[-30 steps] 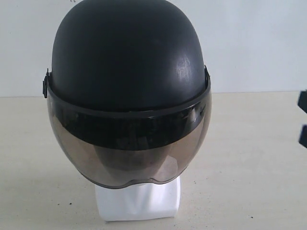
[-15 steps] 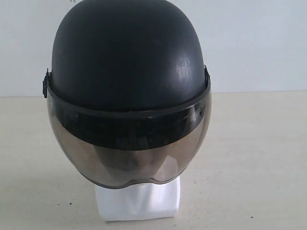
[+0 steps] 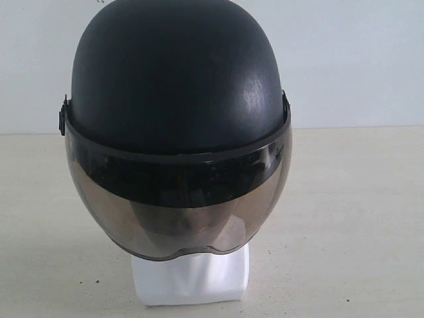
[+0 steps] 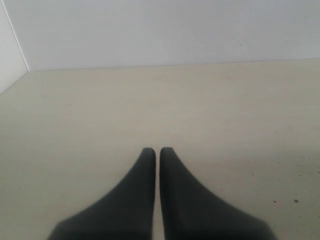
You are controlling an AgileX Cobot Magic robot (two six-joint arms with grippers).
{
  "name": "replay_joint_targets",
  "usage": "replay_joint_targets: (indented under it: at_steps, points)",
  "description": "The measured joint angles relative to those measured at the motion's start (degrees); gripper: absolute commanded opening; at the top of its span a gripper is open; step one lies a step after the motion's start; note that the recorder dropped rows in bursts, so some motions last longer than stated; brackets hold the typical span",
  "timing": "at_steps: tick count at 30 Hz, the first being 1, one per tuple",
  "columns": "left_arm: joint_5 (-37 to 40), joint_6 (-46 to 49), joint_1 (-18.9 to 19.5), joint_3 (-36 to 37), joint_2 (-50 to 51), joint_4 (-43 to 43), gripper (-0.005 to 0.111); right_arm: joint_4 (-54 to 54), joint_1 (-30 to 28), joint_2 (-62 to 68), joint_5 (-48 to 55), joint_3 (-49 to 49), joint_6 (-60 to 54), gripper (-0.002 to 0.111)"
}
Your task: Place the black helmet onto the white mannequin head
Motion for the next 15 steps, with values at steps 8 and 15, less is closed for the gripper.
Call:
replay_joint_targets:
  at_steps: [8, 15]
  points:
    - [0.0, 0.0, 0.0, 0.0, 0.0, 0.0, 0.004, 1.1, 0.5, -0.1, 2.0, 0.0, 3.4, 0.000]
    - [0.0, 0.0, 0.0, 0.0, 0.0, 0.0, 0.004, 1.1, 0.5, -0.1, 2.1, 0.0, 3.6, 0.000]
